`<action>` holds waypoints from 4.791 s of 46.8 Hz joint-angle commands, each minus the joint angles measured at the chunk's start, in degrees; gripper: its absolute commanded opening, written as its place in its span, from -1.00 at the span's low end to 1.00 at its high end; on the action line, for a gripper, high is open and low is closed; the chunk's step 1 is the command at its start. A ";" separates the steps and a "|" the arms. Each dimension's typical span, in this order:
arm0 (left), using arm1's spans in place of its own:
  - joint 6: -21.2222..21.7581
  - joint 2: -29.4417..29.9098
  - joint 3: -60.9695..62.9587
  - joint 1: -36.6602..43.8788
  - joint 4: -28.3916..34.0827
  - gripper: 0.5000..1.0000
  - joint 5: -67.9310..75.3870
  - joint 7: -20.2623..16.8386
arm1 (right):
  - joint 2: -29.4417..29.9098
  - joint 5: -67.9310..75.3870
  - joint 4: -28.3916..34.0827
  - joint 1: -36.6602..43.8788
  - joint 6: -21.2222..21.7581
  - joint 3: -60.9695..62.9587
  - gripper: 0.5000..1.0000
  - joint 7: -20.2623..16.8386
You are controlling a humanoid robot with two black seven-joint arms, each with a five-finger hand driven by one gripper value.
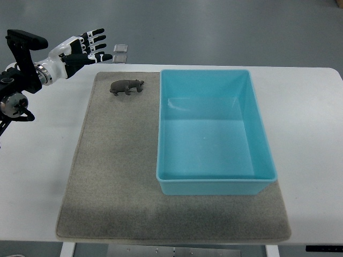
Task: Place brown hippo in blue box with left hand
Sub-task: 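Move the left hand forward toward the brown hippo, fingers open, then lower the left hand onto the brown toy hippo, then close the left hand fingers around the hippo, then lift the hippo with the left hand off the mat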
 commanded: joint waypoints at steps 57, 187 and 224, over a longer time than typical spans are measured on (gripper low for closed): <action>15.69 -2.25 11.07 -6.20 -0.76 0.91 48.04 -1.91 | 0.00 -0.01 -0.04 0.00 0.03 0.00 0.74 0.00; 17.54 -9.90 14.67 -5.94 8.91 -1.00 49.54 -1.73 | 0.00 0.07 -0.04 0.00 -0.06 0.00 0.74 0.00; 14.90 -8.15 13.35 -13.67 7.95 -1.00 46.02 -1.65 | 0.00 -0.01 -0.04 0.00 -0.06 0.00 0.74 0.00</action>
